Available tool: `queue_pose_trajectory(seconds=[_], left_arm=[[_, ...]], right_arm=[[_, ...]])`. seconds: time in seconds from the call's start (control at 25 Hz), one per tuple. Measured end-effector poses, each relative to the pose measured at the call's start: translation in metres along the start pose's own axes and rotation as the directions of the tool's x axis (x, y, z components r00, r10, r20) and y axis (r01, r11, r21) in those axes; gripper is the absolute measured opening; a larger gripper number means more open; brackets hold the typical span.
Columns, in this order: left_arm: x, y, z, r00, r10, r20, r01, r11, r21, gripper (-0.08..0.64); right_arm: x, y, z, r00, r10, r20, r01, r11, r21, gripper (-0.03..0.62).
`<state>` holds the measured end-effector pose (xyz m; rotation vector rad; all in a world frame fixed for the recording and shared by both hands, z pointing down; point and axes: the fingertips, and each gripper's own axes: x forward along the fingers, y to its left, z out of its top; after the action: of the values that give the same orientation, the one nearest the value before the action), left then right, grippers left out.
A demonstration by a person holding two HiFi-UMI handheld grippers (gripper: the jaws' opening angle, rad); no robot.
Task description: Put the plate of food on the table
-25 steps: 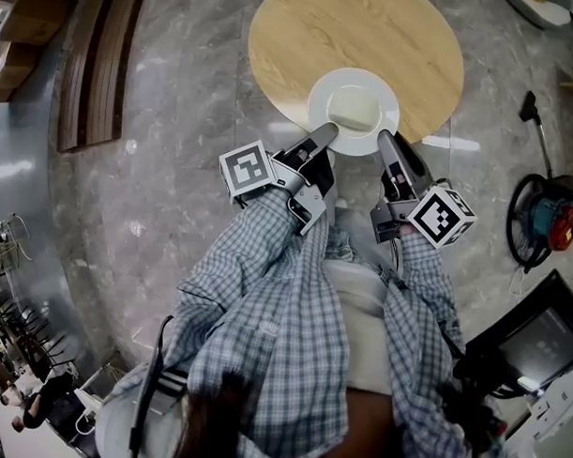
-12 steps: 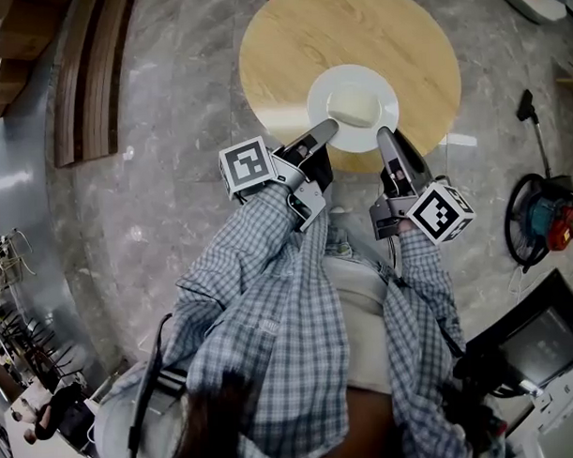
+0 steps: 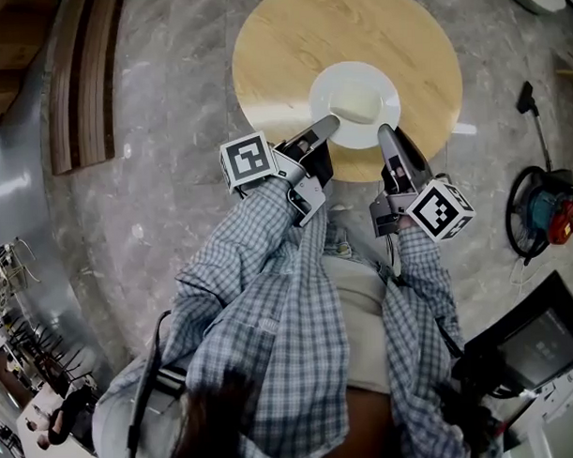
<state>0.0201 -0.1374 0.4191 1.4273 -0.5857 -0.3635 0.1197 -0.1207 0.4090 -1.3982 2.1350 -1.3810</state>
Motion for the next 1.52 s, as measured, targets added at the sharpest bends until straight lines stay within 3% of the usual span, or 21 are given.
queue_pose_trajectory(seconds=[0.32, 1.52], left_arm=[[0.008, 0.019, 0.008, 0.998, 0.04, -0.05, -0.039, 0.999, 0.017, 0.034], [0.033, 0.111, 0.019, 0.98, 0.157, -0.124, -0.165, 0.985, -0.057, 0.034]], right_arm=[[0.01, -0.017, -0.009, 0.999, -0.047, -0.021, 0.047, 0.999, 0.011, 0.103], [0.043, -0.095, -0.049, 0.974, -0.183, -0.133, 0.192, 0.979, 0.063, 0.103]])
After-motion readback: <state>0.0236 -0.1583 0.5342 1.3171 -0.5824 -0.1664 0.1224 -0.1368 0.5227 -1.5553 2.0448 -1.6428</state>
